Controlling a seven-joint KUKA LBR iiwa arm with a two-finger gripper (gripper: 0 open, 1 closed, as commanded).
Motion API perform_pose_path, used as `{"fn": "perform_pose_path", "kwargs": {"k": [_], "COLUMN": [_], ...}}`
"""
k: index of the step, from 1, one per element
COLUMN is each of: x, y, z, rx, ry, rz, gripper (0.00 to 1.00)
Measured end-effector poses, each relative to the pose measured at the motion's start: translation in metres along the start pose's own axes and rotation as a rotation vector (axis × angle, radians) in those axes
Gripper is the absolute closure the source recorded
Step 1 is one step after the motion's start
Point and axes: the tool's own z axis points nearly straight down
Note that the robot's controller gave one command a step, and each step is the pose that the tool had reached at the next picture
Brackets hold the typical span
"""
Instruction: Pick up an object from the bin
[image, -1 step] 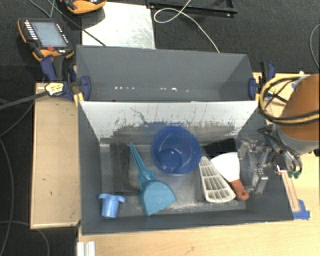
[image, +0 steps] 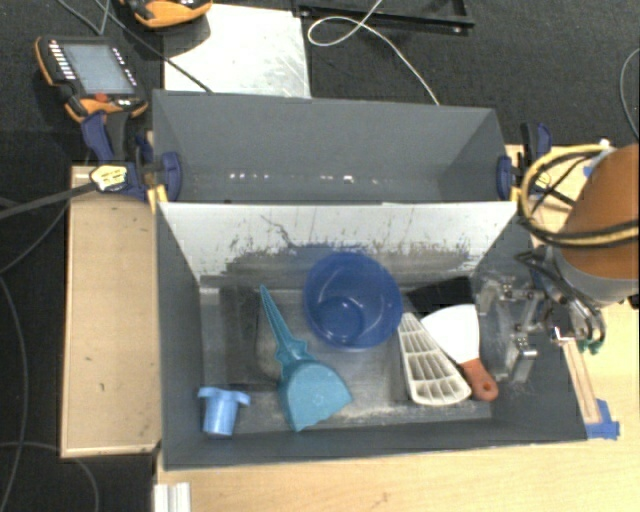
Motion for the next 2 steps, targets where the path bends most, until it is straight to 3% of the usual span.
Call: {"fn": "perform_pose_path", "kwargs": {"k": [1,2], "x": [0.007,0.002], "y": [-0.009,0.016], "z": [0.009,0.059], "rx": [-0.002,-0.001], "ry": [0.009,-0.002], "rz": [0.007,0.199], "gripper": [0.00,0.00]}}
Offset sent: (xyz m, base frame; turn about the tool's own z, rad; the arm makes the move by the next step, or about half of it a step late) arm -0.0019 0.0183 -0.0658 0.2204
